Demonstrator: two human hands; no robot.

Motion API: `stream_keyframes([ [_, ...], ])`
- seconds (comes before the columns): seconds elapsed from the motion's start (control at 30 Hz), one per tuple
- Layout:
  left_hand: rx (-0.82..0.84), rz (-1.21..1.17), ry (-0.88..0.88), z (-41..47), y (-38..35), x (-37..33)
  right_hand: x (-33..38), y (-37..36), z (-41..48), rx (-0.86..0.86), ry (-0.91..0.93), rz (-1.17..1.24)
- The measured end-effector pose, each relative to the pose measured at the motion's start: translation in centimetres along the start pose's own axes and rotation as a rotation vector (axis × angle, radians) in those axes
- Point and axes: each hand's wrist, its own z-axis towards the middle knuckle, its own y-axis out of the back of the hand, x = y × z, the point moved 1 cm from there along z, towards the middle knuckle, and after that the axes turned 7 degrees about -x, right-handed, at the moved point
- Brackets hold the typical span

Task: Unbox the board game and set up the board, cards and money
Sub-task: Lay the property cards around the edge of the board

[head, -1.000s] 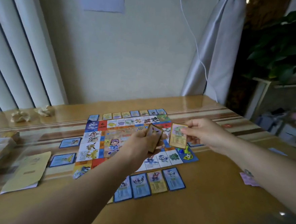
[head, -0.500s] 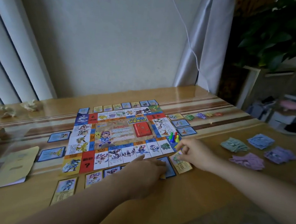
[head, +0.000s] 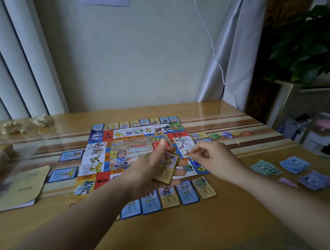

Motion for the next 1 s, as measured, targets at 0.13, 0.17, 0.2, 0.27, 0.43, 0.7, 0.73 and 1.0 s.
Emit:
stream_keyframes([
  [0.13, -0.009, -0.325, 0.151, 0.0, 0.3, 0.1, 4.5, 1.4, 0.5, 0.078, -0.021, 0.277],
  [0.17, -0.003, -0.338, 0.151, 0.0, 0.3, 0.1, 5.2, 1.3, 0.6, 0.104, -0.037, 0.308],
  [0.2, 0.000, -0.334, 0.143, 0.0, 0.3, 0.0, 5.6, 1.2, 0.7, 0.129, -0.056, 0.323],
  [0.27, -0.011, -0.313, 0.123, 0.0, 0.4, -0.2, 6.2, 0.8, 1.1, 0.175, -0.088, 0.326],
  [0.43, 0.006, -0.232, -0.028, 0.1, 1.1, -2.6, 7.2, 1.7, 3.5, 0.150, -0.090, 0.274],
  [0.7, -0.088, -0.004, -0.369, 2.0, 2.3, -7.9, 9.3, 3.8, 7.9, -0.058, 0.026, 0.337],
  [0.73, -0.129, 0.050, -0.405, 2.3, 2.6, -8.2, 9.3, 3.9, 8.2, -0.070, 0.026, 0.355],
  [1.0, -0.390, 0.199, -0.521, 2.1, 5.9, -10.2, 10.6, 2.6, 10.2, -0.006, 0.022, 0.456],
])
